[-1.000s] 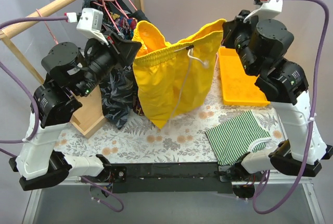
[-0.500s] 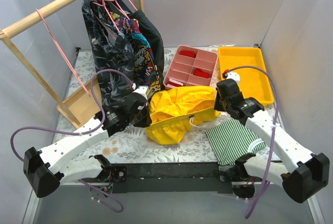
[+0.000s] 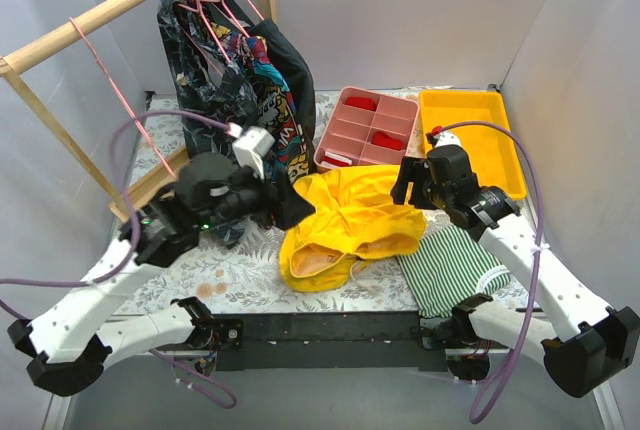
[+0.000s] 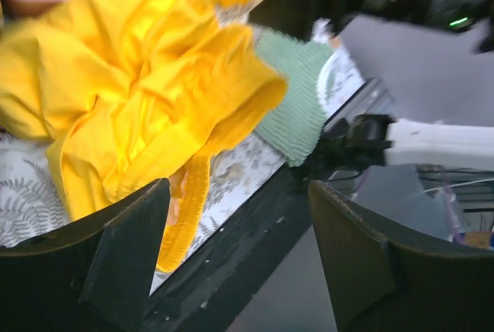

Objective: Place the shorts on the hanger

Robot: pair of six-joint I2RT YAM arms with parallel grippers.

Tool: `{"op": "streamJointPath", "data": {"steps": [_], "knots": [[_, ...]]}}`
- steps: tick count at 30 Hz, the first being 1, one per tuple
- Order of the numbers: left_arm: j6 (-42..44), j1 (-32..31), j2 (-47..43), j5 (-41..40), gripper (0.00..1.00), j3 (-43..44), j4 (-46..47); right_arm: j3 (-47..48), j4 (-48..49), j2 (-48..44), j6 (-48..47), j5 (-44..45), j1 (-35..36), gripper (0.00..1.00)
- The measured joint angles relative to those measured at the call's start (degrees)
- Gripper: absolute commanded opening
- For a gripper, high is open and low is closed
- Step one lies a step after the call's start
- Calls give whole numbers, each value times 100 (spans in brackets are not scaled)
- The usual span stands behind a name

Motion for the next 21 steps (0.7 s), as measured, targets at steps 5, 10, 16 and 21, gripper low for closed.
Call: {"op": "streamJointPath", "data": {"steps": [5, 10, 16, 21], "knots": [[94, -4, 39, -804, 70, 2293, -323, 111, 57, -66, -70, -120, 0, 86], [83, -7, 181, -3495, 69, 4138, -1128, 286, 37, 315, -149, -192, 0, 86], [66, 2, 553, -6487, 70, 4579, -2229, 286, 103, 560, -306, -608, 0, 86], [1668, 4, 533, -8129, 72, 2986, -901, 262, 247, 560, -428, -896, 0, 86]]}}
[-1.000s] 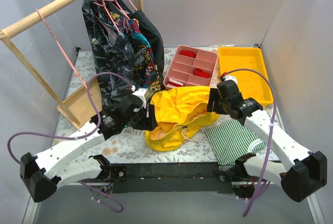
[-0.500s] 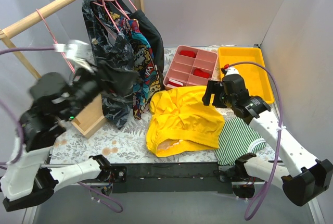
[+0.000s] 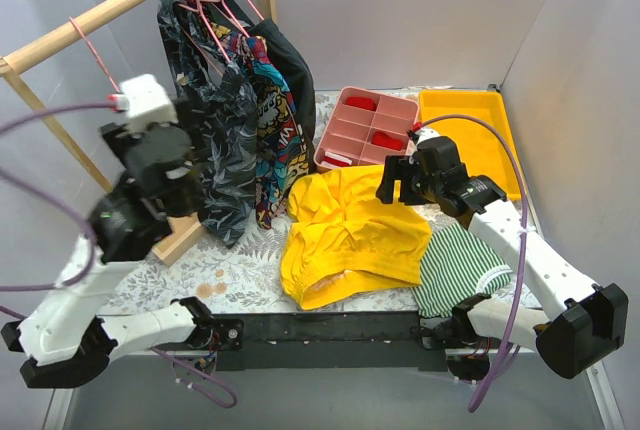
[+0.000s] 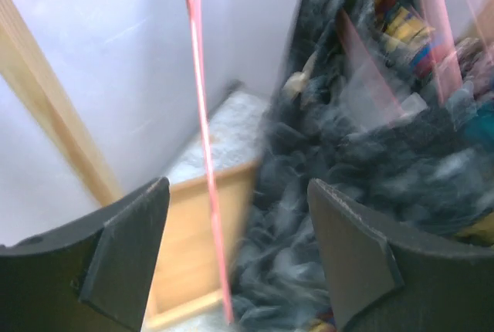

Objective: Place the shorts on the hanger

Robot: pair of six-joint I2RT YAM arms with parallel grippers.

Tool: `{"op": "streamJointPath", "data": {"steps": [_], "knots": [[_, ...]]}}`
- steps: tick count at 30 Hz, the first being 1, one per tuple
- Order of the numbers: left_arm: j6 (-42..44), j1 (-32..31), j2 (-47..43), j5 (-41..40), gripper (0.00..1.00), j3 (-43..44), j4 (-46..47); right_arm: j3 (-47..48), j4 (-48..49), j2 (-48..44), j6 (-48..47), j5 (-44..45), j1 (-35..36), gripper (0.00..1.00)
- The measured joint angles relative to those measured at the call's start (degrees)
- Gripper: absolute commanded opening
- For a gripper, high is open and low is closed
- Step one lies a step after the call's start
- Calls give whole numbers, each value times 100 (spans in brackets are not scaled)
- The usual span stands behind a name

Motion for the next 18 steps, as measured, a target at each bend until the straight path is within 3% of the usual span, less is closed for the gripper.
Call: {"op": "streamJointPath", "data": {"steps": [3, 5, 14, 18], "knots": [[2612, 2, -264, -490, 73, -1851, 3021, -35, 63, 0, -42, -133, 0, 86], [3899, 105, -122, -640, 73, -2277, 4312, -129, 160, -4, -81, -278, 0, 86], [3901, 1427, 160, -708, 75, -1991, 4459, -282, 256, -35, -216, -568, 0, 85], [2597, 2243, 538, -46, 73, -1327, 3110, -282, 258, -42, -291, -627, 0, 85]]}}
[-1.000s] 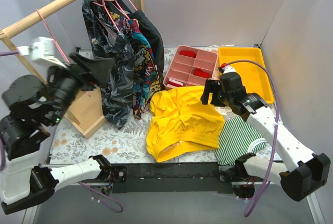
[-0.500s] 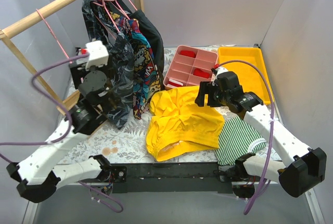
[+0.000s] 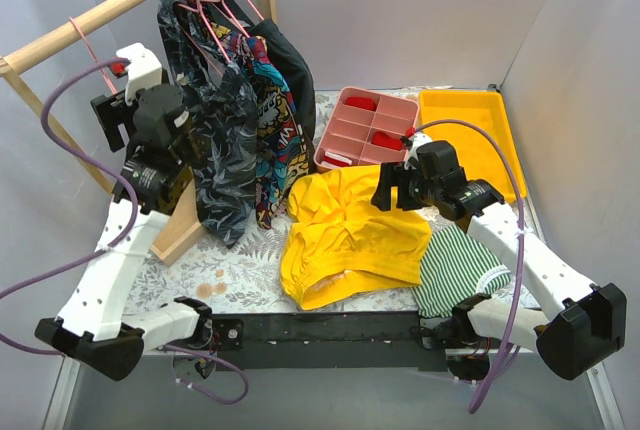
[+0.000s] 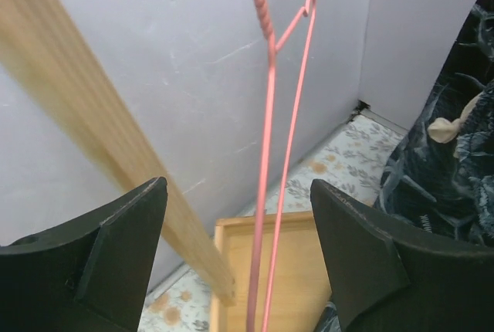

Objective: Place the shorts on the hanger

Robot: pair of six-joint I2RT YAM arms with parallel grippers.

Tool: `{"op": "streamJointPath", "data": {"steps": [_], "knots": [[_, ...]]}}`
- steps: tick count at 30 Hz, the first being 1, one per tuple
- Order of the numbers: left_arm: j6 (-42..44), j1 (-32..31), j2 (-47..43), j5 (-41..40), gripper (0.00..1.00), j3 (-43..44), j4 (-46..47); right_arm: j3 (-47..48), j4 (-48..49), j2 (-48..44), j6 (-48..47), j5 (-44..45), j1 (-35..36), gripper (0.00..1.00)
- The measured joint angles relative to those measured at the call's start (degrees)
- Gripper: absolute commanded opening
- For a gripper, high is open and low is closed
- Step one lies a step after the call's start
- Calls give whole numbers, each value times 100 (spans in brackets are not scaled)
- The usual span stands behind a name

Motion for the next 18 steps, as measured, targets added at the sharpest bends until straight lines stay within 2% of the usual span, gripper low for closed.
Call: {"op": "streamJointPath", "data": {"steps": [5, 7, 12, 17, 18], "knots": [[-1478, 721, 409, 1130, 61, 363, -1316, 0, 0, 0, -35, -125, 0, 84], [-1917, 981, 568, 1563, 52, 398, -1655, 0, 0, 0, -59, -166, 0, 84], [-2614, 1473, 769, 2203, 27, 396, -2105, 0, -4, 0, -142, -238, 0, 84], [-2826, 1495, 675, 2361, 0, 398, -2157, 0, -7, 0, -160, -275, 0, 84], [-2844, 1493, 660, 2380, 0, 411, -2155, 0, -9, 0, -160, -278, 0, 83]]}}
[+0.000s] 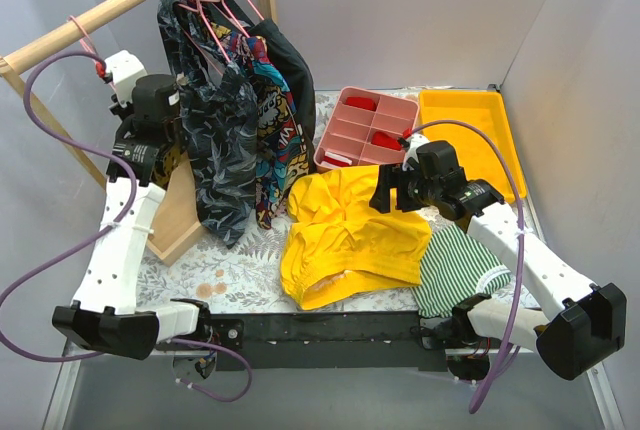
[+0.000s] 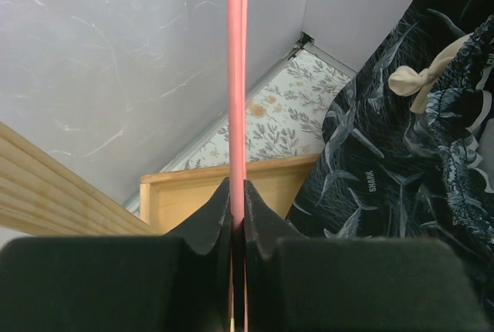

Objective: Place the shorts on the hanger

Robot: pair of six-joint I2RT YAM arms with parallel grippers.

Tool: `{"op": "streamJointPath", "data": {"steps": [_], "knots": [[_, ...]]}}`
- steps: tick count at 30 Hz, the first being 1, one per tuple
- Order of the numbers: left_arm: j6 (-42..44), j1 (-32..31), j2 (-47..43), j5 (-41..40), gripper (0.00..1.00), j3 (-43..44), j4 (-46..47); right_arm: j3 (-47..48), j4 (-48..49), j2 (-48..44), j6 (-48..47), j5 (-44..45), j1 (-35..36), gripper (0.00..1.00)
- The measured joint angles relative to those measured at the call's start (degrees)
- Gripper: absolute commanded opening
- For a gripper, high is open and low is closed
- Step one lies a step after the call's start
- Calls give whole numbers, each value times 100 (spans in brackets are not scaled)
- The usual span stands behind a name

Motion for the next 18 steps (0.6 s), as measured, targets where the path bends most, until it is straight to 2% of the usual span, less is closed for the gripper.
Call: {"op": "streamJointPath", "data": {"steps": [10, 18], "knots": [[17, 2, 13, 264, 0, 643, -55, 0, 0, 0, 0, -15, 0, 84], [103, -190, -221, 772, 0, 680, -179, 0, 0, 0, -2, -4, 0, 84]]}}
